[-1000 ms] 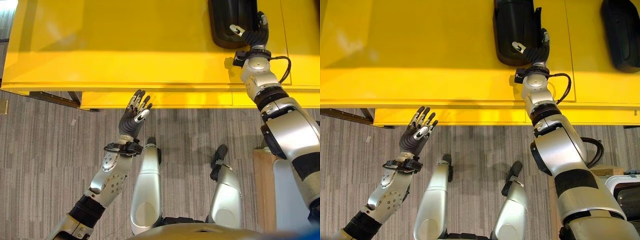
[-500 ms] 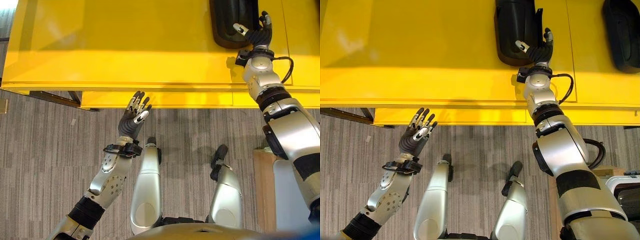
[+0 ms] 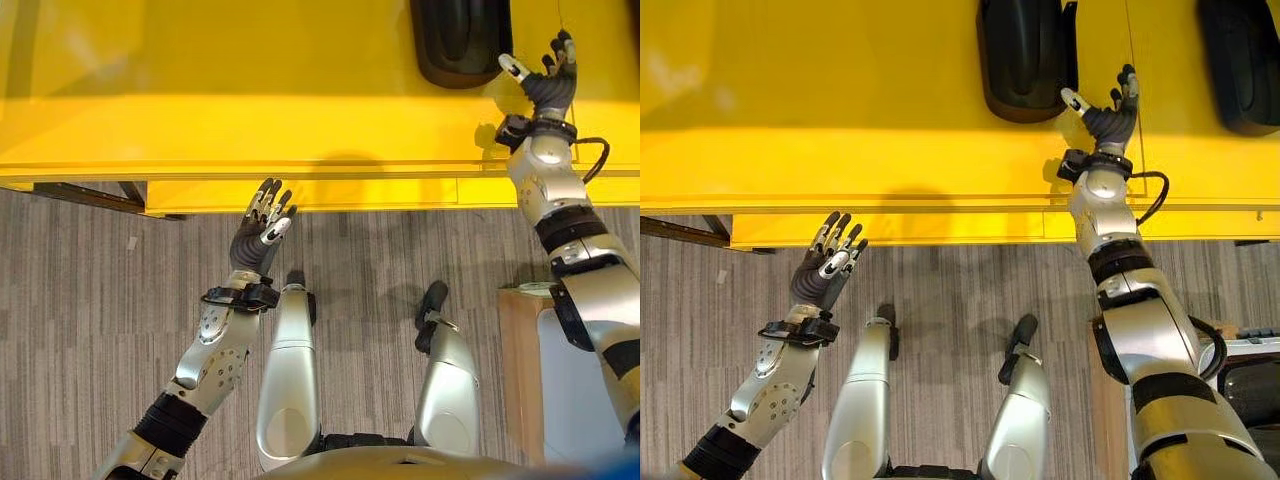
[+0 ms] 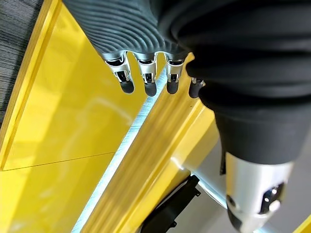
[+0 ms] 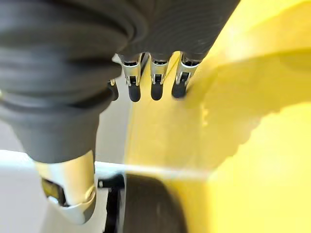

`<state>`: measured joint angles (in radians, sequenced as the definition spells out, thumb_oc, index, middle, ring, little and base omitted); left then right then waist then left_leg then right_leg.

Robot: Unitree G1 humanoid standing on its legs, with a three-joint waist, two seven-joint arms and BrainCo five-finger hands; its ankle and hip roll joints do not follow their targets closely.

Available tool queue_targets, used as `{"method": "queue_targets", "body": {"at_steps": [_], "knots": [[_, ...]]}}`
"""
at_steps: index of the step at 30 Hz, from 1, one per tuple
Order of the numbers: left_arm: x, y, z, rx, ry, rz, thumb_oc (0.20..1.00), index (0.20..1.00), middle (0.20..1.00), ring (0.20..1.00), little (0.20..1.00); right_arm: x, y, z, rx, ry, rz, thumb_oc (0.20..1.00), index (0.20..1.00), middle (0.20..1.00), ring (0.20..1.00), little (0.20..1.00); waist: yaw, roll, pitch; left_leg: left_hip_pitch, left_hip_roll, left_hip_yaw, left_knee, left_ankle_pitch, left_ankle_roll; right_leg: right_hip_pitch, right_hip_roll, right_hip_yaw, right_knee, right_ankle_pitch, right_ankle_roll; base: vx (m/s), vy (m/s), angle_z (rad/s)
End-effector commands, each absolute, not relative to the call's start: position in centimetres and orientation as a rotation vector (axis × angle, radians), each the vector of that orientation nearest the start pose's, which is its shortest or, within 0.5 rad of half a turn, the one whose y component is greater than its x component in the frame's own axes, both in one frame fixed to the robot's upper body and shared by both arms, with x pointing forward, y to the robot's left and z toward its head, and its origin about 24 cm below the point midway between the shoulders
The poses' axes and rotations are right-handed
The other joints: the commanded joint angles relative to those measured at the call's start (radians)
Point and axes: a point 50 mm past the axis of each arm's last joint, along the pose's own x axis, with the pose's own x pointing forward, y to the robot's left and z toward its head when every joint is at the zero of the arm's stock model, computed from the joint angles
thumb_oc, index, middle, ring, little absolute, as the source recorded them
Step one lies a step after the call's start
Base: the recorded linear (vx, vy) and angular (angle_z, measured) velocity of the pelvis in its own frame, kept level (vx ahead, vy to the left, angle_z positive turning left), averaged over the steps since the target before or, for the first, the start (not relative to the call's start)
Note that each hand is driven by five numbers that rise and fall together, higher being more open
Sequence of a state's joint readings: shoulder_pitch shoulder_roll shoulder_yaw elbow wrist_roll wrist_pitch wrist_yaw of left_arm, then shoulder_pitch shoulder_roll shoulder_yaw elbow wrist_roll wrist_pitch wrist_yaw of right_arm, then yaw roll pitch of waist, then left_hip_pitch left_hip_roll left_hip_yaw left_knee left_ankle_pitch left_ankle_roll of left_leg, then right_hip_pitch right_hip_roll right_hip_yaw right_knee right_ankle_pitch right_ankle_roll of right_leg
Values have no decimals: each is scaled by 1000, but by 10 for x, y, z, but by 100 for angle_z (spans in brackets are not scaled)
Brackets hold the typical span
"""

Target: Move parts from the plastic box to the shelf.

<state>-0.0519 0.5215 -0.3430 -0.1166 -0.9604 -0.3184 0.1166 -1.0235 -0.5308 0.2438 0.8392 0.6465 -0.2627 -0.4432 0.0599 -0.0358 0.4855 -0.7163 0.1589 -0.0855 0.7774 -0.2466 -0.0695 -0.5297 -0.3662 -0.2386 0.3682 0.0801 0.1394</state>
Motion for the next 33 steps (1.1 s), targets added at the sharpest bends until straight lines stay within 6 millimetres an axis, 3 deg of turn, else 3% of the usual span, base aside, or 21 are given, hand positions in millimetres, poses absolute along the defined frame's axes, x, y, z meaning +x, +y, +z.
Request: {"method": "queue_targets", "body": {"at_steps": [1,8,10,12,13,16,19,21,25,26,29,31,33], "knots": [[245,172,105,-527,-276,-192,1000,1000,1000,1000,1000,377,-259,260,160,-588,-467,1000,1000,1000,1000,1000,7,24,26,41,-12,9,-170,126,-2,-9,-1,50,337,-270,-16,15,-4,-5],[243,178,104,-528,-285,-159,1000,1000,1000,1000,1000,343,-263,229,178,-651,-414,1000,1000,1000,1000,1000,-18,16,15,70,-5,13,-187,128,-5,9,2,51,328,-272,-14,8,-12,-2],[243,181,102,-521,-282,-149,1000,1000,1000,1000,1000,316,-259,212,156,-692,-357,1000,1000,1000,1000,1000,-34,10,2,98,4,14,-208,133,-8,31,8,48,315,-271,-12,31,-63,-10],[242,182,102,-517,-284,-148,1000,1000,1000,1000,1000,308,-257,204,160,-692,-343,1000,1000,1000,1000,1000,-38,9,-2,112,8,16,-220,137,-9,43,11,47,305,-269,-11,-3,-49,-8],[242,183,101,-506,-284,-150,1000,1000,1000,1000,1000,294,-251,190,158,-685,-302,1000,1000,1000,1000,1000,-50,9,-13,132,16,21,-259,178,-7,57,18,37,271,-240,-17,-30,-45,-10],[241,186,97,-490,-266,-148,1000,1000,1000,1000,1000,274,-235,172,183,-657,-197,1000,1000,1000,1000,1000,-65,2,-42,199,40,27,-327,208,-16,113,44,31,205,-224,-14,53,-86,-14],[237,195,89,-466,-249,-122,1000,1000,1000,1000,1000,254,-217,154,168,-600,-68,1000,1000,1000,1000,1000,-88,-2,-81,326,93,64,-450,254,-21,193,93,46,101,-195,-9,100,-74,-37],[234,198,84,-458,-234,-109,1000,1000,1000,1000,1000,242,-205,135,247,-521,11,1000,1000,1000,1000,1000,-105,-3,-108,392,120,87,-523,284,-30,227,114,61,40,-180,-8,79,-56,-37],[231,201,75,-456,-205,-89,1000,1000,1000,1000,1000,223,-201,117,229,-432,61,1000,1000,1000,1000,1000,-127,3,-154,484,165,132,-620,325,-47,277,148,75,-35,-165,-5,65,-67,-41],[226,203,68,-448,-181,-78,1000,1000,1000,1000,1000,215,-201,104,254,-365,75,1000,1000,1000,1000,1000,-143,7,-186,534,189,160,-667,351,-57,295,171,91,-63,-163,-5,41,-35,-34],[223,204,65,-450,-171,-70,1000,1000,1000,1000,1000,212,-201,101,227,-345,82,1000,1000,1000,1000,1000,-150,11,-202,564,202,184,-699,374,-66,307,187,106,-80,-161,-7,40,-61,-47],[228,199,60,-463,-171,-74,1000,1000,1000,1000,1000,210,-202,93,172,-293,118,1000,1000,1000,1000,1000,-177,36,-253,609,240,224,-741,459,-91,340,238,148,-145,-161,-23,32,-169,-56],[229,197,57,-474,-161,-69,1000,1000,1000,1000,1000,206,-205,92,157,-277,120,1000,1000,1000,1000,1000,-192,50,-265,618,260,250,-759,505,-105,348,261,154,-158,-166,-42,3,-169,-45]]}}
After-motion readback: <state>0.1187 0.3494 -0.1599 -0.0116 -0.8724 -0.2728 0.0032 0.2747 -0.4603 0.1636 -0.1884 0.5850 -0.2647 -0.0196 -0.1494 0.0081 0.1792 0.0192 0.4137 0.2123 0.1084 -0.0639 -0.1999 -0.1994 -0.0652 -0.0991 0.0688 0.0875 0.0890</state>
